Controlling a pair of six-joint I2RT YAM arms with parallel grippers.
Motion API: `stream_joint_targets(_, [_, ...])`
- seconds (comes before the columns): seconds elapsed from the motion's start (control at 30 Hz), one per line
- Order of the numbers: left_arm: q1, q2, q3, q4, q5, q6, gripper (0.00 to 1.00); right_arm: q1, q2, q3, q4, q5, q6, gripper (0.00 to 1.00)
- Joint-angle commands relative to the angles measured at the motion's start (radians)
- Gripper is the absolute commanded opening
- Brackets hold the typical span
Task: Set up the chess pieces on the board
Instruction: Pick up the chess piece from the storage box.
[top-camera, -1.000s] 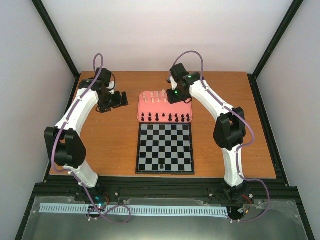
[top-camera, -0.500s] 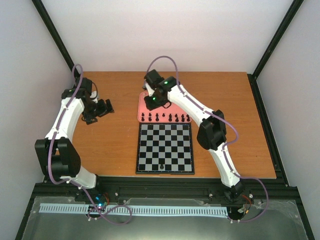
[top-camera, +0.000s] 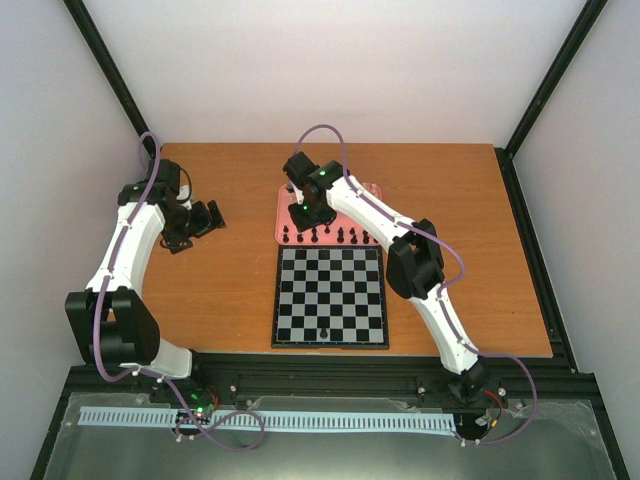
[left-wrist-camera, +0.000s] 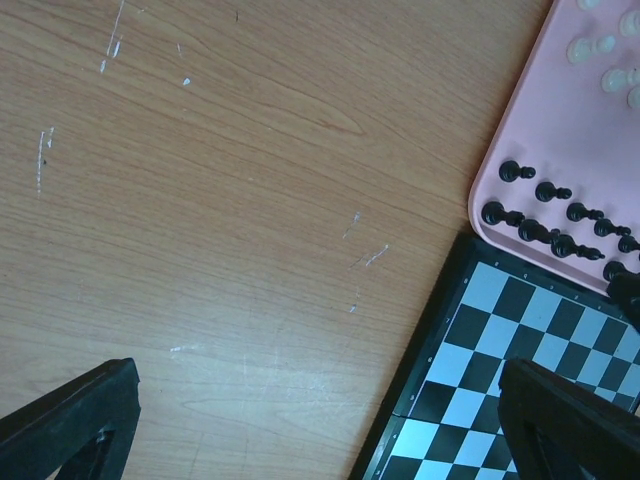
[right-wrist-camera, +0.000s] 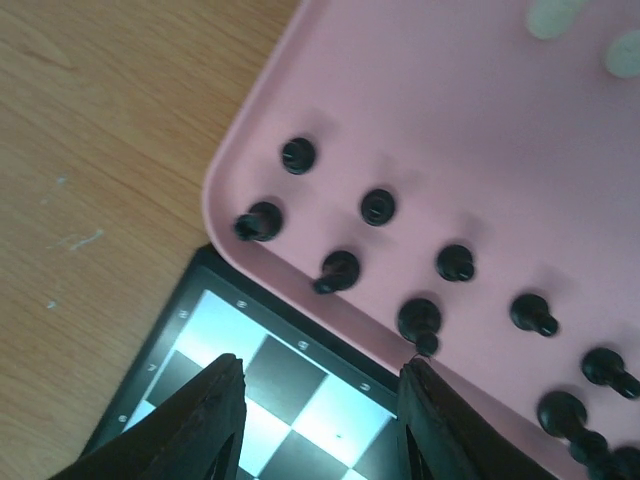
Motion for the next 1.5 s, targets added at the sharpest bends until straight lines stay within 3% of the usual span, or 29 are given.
stream_joint_targets(0.0, [0.005, -0.009, 0.0, 0.005, 0.003, -0.017, 1.0, 0.043, 0.025, 0.011, 0.066, -0.037, -0.034, 0.43])
stream_joint_targets(0.8, [0.005, 0.025, 0.014, 0.003, 0.0, -0.012, 1.0, 0.04, 0.177, 0.1, 0.128, -0.079, -0.06, 0.43])
stream_joint_targets(1.47, [0.005, 0.043, 0.018, 0.006, 0.004, -0.009, 1.0, 0.028, 0.23, 0.143, 0.143, -0.091, -0.04, 0.33])
